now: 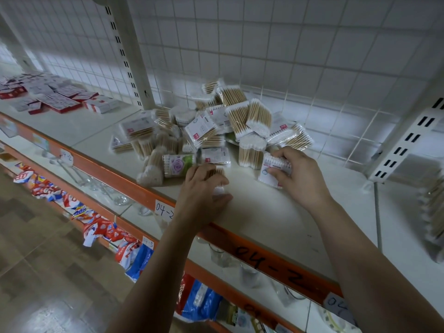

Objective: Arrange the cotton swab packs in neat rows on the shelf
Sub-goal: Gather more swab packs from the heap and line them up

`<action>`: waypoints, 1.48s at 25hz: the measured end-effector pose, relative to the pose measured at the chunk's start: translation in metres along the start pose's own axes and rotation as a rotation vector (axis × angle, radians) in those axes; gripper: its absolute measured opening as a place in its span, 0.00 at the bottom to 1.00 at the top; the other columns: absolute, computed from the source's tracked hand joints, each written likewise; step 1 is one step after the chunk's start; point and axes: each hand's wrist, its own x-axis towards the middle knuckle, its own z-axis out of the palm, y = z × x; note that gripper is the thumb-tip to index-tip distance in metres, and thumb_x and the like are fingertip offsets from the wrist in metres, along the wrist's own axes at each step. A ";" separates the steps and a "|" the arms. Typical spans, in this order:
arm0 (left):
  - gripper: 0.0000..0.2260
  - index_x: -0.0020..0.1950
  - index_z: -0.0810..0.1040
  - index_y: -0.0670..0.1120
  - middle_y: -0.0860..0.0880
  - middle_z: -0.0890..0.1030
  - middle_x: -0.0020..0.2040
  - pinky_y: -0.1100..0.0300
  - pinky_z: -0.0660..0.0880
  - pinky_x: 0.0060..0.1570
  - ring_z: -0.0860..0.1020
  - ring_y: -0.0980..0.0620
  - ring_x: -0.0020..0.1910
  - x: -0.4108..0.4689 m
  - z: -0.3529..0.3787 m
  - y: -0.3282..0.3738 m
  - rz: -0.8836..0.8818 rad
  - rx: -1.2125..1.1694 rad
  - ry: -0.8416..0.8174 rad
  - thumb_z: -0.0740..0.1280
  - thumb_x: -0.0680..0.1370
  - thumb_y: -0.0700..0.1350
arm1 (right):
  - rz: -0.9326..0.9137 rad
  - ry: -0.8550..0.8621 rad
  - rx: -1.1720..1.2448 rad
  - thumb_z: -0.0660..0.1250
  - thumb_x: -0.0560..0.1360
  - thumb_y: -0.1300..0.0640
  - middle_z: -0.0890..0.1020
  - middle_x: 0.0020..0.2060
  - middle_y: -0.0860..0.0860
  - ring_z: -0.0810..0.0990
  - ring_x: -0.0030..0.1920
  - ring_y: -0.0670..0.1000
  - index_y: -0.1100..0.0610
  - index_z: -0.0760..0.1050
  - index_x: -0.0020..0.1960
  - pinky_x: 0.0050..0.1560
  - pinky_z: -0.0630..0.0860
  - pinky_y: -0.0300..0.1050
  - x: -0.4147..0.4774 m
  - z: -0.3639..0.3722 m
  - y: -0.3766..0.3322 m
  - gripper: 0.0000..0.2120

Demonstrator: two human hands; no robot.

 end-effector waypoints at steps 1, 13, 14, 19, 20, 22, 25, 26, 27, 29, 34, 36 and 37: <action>0.16 0.57 0.77 0.53 0.49 0.69 0.66 0.51 0.66 0.61 0.61 0.47 0.65 -0.001 0.000 0.000 -0.012 -0.014 0.015 0.70 0.71 0.55 | 0.002 -0.011 0.013 0.72 0.71 0.56 0.79 0.52 0.49 0.78 0.51 0.54 0.53 0.75 0.54 0.46 0.77 0.53 0.000 -0.003 0.001 0.13; 0.15 0.62 0.77 0.46 0.48 0.80 0.57 0.58 0.72 0.50 0.77 0.48 0.54 -0.005 -0.005 0.088 0.102 -0.290 0.201 0.69 0.76 0.45 | 0.200 0.031 -0.004 0.77 0.65 0.55 0.80 0.42 0.47 0.77 0.44 0.50 0.52 0.77 0.47 0.45 0.73 0.47 -0.055 -0.109 0.002 0.13; 0.14 0.61 0.78 0.47 0.49 0.81 0.56 0.61 0.71 0.50 0.77 0.49 0.54 -0.006 -0.003 0.101 0.120 -0.301 0.205 0.70 0.76 0.45 | 0.217 0.035 -0.008 0.78 0.65 0.55 0.80 0.42 0.48 0.78 0.45 0.50 0.52 0.78 0.46 0.46 0.73 0.48 -0.065 -0.120 0.005 0.13; 0.13 0.58 0.81 0.46 0.49 0.78 0.52 0.77 0.65 0.51 0.74 0.58 0.48 -0.013 0.015 0.161 0.228 -0.414 0.197 0.71 0.74 0.46 | 0.284 0.093 -0.102 0.78 0.64 0.57 0.78 0.39 0.44 0.77 0.42 0.51 0.52 0.76 0.44 0.42 0.74 0.48 -0.120 -0.167 0.019 0.13; 0.13 0.59 0.81 0.47 0.49 0.77 0.51 0.78 0.65 0.51 0.74 0.59 0.48 -0.016 0.020 0.170 0.244 -0.426 0.180 0.71 0.74 0.46 | 0.290 0.093 -0.128 0.78 0.64 0.57 0.78 0.39 0.43 0.76 0.41 0.50 0.52 0.75 0.44 0.41 0.74 0.47 -0.129 -0.175 0.022 0.14; 0.14 0.59 0.80 0.48 0.50 0.77 0.51 0.74 0.68 0.50 0.75 0.58 0.47 -0.022 0.028 0.186 0.272 -0.434 0.134 0.70 0.74 0.48 | 0.294 0.075 -0.209 0.78 0.63 0.55 0.77 0.39 0.43 0.76 0.41 0.49 0.52 0.75 0.44 0.40 0.71 0.45 -0.146 -0.190 0.029 0.15; 0.15 0.59 0.80 0.49 0.52 0.77 0.52 0.62 0.73 0.49 0.76 0.56 0.48 -0.030 0.039 0.205 0.295 -0.438 0.076 0.69 0.75 0.52 | 0.282 0.051 -0.303 0.79 0.61 0.55 0.78 0.37 0.45 0.76 0.39 0.51 0.55 0.77 0.44 0.39 0.68 0.43 -0.161 -0.212 0.038 0.16; 0.15 0.59 0.80 0.50 0.53 0.77 0.52 0.60 0.74 0.48 0.76 0.57 0.48 -0.033 0.042 0.211 0.298 -0.448 0.061 0.68 0.75 0.52 | 0.274 0.045 -0.325 0.80 0.61 0.55 0.78 0.36 0.47 0.76 0.39 0.51 0.56 0.77 0.44 0.39 0.68 0.43 -0.164 -0.218 0.041 0.16; 0.15 0.60 0.80 0.50 0.53 0.77 0.52 0.59 0.74 0.48 0.76 0.57 0.48 -0.035 0.044 0.217 0.302 -0.457 0.050 0.68 0.75 0.52 | 0.273 0.036 -0.348 0.80 0.61 0.56 0.78 0.36 0.47 0.76 0.40 0.52 0.57 0.78 0.44 0.39 0.68 0.43 -0.166 -0.224 0.044 0.16; 0.15 0.59 0.80 0.50 0.54 0.77 0.51 0.57 0.75 0.47 0.76 0.57 0.47 -0.038 0.048 0.225 0.320 -0.457 0.043 0.68 0.75 0.52 | 0.280 0.005 -0.386 0.79 0.62 0.57 0.76 0.36 0.47 0.76 0.42 0.52 0.57 0.78 0.47 0.40 0.67 0.44 -0.167 -0.231 0.049 0.17; 0.16 0.58 0.80 0.51 0.55 0.77 0.51 0.56 0.76 0.45 0.77 0.56 0.46 -0.041 0.057 0.238 0.333 -0.473 0.025 0.66 0.74 0.55 | 0.237 -0.232 -0.436 0.76 0.67 0.53 0.78 0.46 0.43 0.76 0.48 0.48 0.49 0.74 0.58 0.54 0.70 0.49 -0.169 -0.235 0.060 0.22; 0.16 0.58 0.80 0.51 0.55 0.76 0.51 0.56 0.76 0.45 0.77 0.56 0.46 -0.042 0.058 0.240 0.323 -0.476 0.026 0.65 0.74 0.55 | 0.206 -0.358 -0.461 0.74 0.69 0.55 0.74 0.48 0.38 0.71 0.47 0.42 0.44 0.71 0.62 0.54 0.66 0.46 -0.169 -0.235 0.062 0.24; 0.15 0.58 0.80 0.51 0.55 0.77 0.51 0.56 0.76 0.45 0.77 0.56 0.46 -0.042 0.058 0.240 0.315 -0.474 0.026 0.66 0.74 0.55 | 0.185 -0.406 -0.469 0.73 0.70 0.56 0.75 0.48 0.37 0.71 0.46 0.42 0.43 0.72 0.61 0.52 0.65 0.45 -0.169 -0.235 0.063 0.23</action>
